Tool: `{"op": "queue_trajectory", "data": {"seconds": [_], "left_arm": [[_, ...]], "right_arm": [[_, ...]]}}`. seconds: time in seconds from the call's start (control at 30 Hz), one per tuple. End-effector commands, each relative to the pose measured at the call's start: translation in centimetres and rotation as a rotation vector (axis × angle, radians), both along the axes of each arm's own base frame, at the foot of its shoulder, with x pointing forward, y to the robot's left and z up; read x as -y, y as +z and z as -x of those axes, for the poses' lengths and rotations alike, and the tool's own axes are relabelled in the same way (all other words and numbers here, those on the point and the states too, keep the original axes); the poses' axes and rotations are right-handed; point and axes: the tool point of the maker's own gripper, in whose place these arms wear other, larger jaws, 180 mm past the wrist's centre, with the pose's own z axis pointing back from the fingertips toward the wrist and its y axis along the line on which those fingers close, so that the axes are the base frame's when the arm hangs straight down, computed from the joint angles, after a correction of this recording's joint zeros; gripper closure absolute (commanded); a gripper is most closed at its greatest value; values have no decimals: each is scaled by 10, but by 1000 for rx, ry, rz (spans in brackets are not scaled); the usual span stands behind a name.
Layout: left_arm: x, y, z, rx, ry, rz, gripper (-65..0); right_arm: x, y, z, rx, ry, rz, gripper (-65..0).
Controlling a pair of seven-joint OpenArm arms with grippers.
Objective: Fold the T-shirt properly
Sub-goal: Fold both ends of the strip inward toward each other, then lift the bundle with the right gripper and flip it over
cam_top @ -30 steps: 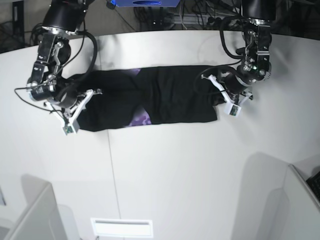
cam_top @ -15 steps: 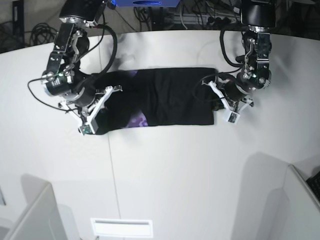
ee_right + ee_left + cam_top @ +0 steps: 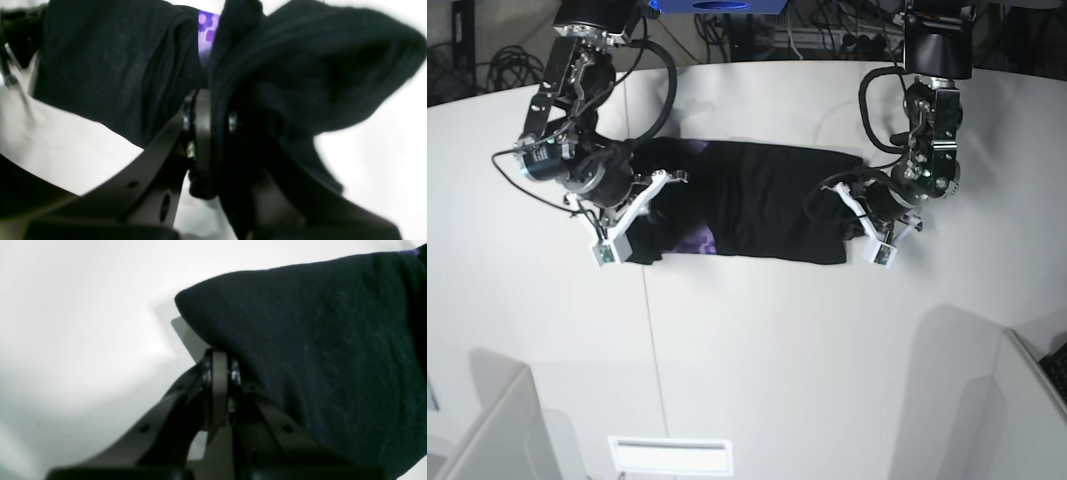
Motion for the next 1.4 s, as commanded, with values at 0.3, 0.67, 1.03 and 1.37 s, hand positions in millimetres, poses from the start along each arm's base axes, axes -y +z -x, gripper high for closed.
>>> {"op": "queue_trajectory", "data": {"seconds": [0.3, 0.67, 1.03, 1.37], "left_arm": [[2, 4, 12, -6, -27, -25, 0], [16, 3, 12, -7, -25, 6, 0], [41, -1, 20, -22, -88, 23, 0], [36, -7, 29, -44, -79, 22, 0]], "right_arm": [[-37, 47, -13, 51, -55, -360, 0], [-75, 55, -5, 56, 36, -427, 0], [-112, 63, -1, 62, 40, -502, 0], [-134, 45, 0, 24, -3, -546, 0]]}}
